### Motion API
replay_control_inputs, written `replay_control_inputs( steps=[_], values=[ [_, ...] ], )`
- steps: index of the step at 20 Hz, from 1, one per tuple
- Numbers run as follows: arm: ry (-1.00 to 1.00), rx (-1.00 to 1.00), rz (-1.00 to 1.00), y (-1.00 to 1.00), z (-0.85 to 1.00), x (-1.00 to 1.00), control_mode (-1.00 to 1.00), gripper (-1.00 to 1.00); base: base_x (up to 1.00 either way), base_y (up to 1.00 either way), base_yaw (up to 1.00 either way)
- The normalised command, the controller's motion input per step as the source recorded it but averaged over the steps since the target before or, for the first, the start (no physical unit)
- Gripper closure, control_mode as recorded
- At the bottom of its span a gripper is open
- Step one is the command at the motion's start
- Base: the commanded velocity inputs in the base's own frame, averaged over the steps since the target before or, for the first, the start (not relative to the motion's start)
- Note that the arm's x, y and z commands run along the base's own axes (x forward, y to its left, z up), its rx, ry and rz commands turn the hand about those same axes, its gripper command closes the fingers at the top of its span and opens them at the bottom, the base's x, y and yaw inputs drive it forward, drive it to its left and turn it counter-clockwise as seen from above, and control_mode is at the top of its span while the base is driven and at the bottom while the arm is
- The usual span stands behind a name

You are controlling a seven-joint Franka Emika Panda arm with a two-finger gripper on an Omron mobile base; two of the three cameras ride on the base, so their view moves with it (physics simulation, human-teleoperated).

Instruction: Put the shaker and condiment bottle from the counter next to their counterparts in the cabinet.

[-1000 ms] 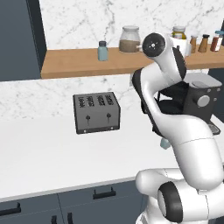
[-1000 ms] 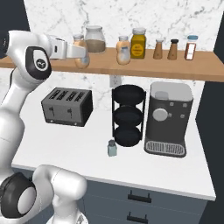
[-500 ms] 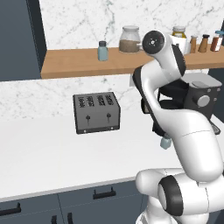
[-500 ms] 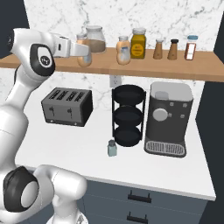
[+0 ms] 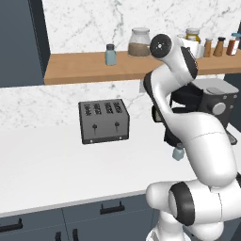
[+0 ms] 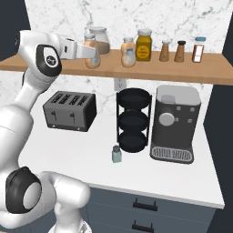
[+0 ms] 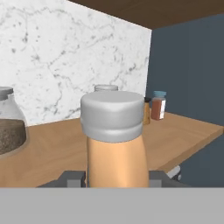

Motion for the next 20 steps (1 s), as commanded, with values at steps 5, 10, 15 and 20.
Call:
replay_control_inputs(
  steps=[5, 10, 15, 20],
  values=[
    [0.0, 0.0, -0.04, 0.0, -0.06, 0.21, -1.0, 1.0, 0.0, 0.0, 0.0],
    [0.0, 0.0, -0.03, -0.11, 0.0, 0.24, -1.0, 1.0, 0.0, 0.0, 0.0],
    [0.0, 0.0, -0.02, -0.23, 0.0, 0.19, -1.0, 1.0, 0.0, 0.0, 0.0],
    [0.0, 0.0, 0.0, -0.03, -0.09, 0.2, -1.0, 1.0, 0.0, 0.0, 0.0]
  ],
)
